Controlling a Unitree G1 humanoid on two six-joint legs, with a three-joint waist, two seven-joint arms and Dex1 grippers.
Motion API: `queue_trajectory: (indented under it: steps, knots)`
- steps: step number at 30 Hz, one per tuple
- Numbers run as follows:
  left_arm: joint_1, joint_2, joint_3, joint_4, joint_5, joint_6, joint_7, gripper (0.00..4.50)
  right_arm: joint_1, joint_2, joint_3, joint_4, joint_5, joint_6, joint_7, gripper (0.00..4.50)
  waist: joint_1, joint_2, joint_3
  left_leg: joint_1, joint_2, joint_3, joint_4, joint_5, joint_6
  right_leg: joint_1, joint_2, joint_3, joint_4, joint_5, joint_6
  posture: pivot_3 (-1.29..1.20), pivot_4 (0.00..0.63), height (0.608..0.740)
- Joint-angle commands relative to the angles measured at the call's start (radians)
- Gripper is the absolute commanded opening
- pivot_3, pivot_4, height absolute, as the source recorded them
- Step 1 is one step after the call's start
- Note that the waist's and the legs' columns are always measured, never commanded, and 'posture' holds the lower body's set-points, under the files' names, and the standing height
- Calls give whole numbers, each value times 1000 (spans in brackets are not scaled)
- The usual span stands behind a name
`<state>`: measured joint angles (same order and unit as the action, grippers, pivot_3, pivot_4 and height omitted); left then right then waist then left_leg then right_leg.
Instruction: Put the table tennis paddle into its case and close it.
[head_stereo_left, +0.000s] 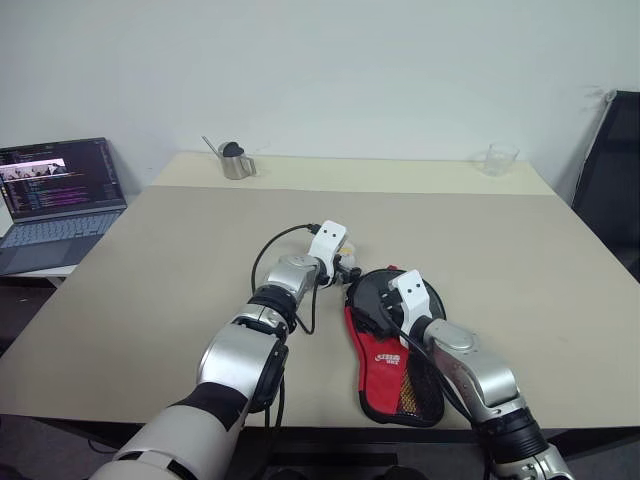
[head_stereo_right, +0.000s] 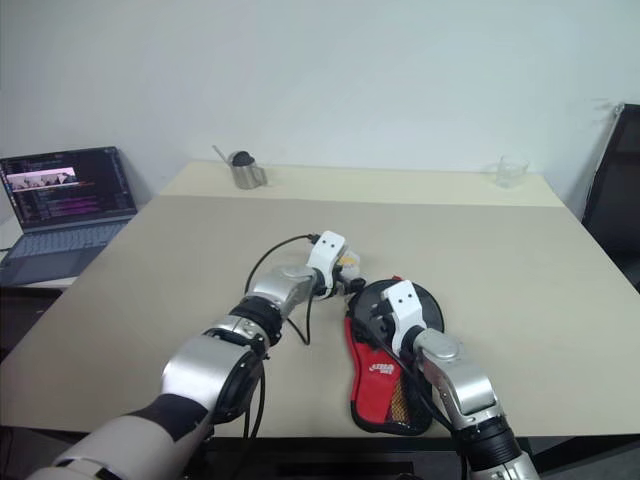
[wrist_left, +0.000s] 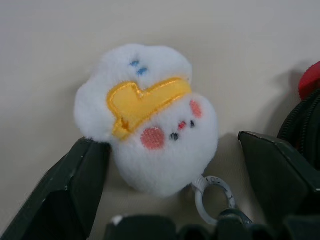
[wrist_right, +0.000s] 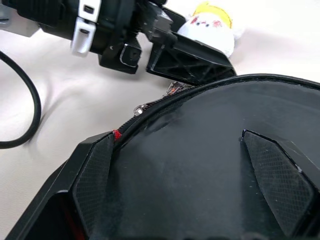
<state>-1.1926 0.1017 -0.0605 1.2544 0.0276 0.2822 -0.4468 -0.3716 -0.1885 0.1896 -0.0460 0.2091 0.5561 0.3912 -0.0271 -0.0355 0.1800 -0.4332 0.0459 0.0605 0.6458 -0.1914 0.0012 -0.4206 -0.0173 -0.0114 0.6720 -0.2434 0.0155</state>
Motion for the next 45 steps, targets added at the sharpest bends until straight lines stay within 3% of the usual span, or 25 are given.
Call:
queue_trajectory:
  steps: [1,10,16,20,30,38,45]
  knots:
    - [-56,-11,9,14,17,-38,19,3166,12,2,-5,-36,-5,10,-2,4500,0,0,0,0,0,0,0,0,0,0,0,0,0,0,0,0,150,740]
    - [-114,-20,-7,59,80,-96,67,81,12,-6,-11,-59,-9,30,-13,4500,0,0,0,0,0,0,0,0,0,0,0,0,0,0,0,0,150,740]
    - [-145,-47,-37,82,142,-136,102,18,11,-8,-10,-66,-12,41,-10,4500,0,0,0,0,0,0,0,0,0,-1,0,0,0,0,0,0,150,740]
    - [-163,-102,6,92,118,-119,127,18,20,-8,-3,-81,-13,57,-7,4500,0,0,0,0,0,0,0,0,0,-1,0,0,0,0,0,0,150,740]
    - [-175,-197,-58,110,223,-155,209,18,56,1,15,-145,-14,109,-17,4500,0,0,0,0,-1,0,0,0,0,-1,0,0,0,0,0,0,150,740]
    - [-178,-221,-80,118,283,-171,281,18,94,12,33,-209,-13,151,-41,4500,1,0,0,0,0,0,-1,0,0,-1,-1,0,-1,0,0,0,150,740]
    - [-193,-211,-79,122,324,-189,438,18,135,21,41,-258,-10,185,-60,4500,1,0,0,0,0,0,-1,0,0,-1,-1,0,-1,0,0,0,150,740]
